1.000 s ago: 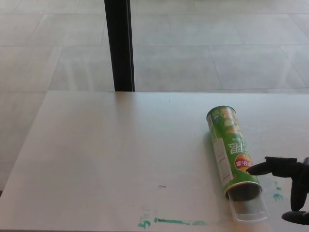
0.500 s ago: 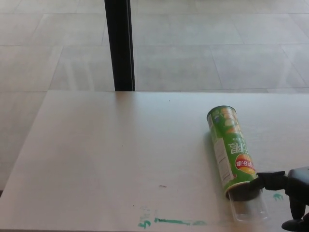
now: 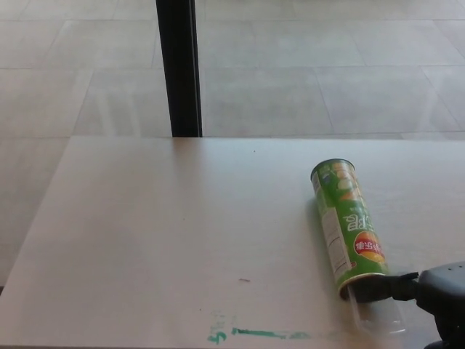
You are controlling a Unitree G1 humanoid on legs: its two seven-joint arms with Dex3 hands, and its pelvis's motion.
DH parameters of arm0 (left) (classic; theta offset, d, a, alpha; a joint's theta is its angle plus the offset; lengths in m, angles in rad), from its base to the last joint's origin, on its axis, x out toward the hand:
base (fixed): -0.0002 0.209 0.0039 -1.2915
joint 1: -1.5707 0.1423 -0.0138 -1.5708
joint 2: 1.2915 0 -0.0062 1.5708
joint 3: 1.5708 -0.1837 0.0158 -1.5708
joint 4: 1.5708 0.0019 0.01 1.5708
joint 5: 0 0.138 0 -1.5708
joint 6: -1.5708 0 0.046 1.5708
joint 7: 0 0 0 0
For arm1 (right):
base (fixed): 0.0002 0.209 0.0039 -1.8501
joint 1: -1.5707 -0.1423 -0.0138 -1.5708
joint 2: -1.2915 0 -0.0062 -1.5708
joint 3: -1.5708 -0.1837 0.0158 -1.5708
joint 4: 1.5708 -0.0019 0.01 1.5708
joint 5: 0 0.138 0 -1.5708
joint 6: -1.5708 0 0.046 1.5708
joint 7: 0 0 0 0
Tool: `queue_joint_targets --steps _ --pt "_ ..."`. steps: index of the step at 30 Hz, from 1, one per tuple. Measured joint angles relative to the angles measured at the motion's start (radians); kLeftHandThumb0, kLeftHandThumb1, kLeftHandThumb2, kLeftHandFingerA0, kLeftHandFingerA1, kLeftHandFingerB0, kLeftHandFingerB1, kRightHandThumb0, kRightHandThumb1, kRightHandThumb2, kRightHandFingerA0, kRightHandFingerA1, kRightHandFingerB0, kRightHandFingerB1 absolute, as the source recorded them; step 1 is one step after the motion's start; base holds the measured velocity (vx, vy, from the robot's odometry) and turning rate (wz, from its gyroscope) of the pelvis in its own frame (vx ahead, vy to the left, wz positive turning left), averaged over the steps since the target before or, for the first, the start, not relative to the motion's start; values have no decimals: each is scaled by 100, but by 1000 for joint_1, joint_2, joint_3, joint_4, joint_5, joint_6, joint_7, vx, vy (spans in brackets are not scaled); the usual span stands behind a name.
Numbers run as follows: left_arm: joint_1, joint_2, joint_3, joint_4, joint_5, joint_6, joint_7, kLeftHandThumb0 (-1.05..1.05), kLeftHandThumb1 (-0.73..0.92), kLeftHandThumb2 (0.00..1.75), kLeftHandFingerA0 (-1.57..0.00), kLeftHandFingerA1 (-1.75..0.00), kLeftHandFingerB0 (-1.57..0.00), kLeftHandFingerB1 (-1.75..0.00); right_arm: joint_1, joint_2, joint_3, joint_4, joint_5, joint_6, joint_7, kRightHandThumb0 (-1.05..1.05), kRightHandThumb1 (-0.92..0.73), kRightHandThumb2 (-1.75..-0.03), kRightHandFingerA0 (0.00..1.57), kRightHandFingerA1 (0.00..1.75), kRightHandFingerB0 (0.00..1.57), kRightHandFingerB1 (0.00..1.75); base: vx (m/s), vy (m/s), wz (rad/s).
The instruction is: Use the finger on the right hand of the robot to pull out the chips tray kept inside a container in the middle of the desk
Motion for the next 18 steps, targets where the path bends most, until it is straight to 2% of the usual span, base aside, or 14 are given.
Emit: queue_joint_targets --steps 1,2,3,4,9,15,16,17,18 --pt "-1 0 1 0 0 0 0 -46 73 62 -58 -62 -61 -58 1 4 5 2 -6 1 -1 -13 -50 -54 91 98 36 39 0 0 0" --pt "-1 0 1 0 0 0 0 -47 74 62 -59 -63 -63 -59 4 7 10 4 -12 0 -3 -9 -33 -86 93 96 25 56 0 0 0" --pt "-1 0 -1 0 1 0 0 -47 74 62 -59 -63 -63 -59 14 12 14 4 -19 0 -8 -9 -33 -86 93 96 25 56 0 0 0" --pt "0 0 -4 1 2 0 1 -48 74 62 -57 -61 -61 -56 25 15 18 5 -25 0 -11 -13 -50 -54 94 96 37 40 0 0 0" --pt "1 0 -5 2 2 0 1 -47 73 62 -54 -59 -55 -53 53 24 26 3 -51 2 -33 -13 -51 -55 95 102 37 41 0 0 0" --pt "1 1 1 1 1 1 -3 -48 72 61 -55 -62 -59 -59 119 4 15 -41 -69 -11 -67 -18 -50 -56 96 94 37 43 0 0 0" --pt "0 1 1 2 1 1 -3 -47 75 61 -55 -62 -61 -62 126 1 13 -46 -70 -14 -70 -12 -34 -87 94 96 26 57 0 0 0" --pt "-2 1 1 1 1 1 -4 -47 75 61 -55 -62 -61 -62 137 -3 11 -53 -71 -16 -72 -12 -34 -87 94 96 26 57 0 0 0" --pt "-2 2 0 1 1 1 -4 -48 75 61 -54 -62 -61 -60 148 -9 9 -61 -72 -18 -73 -16 -52 -55 92 94 35 40 0 0 0"
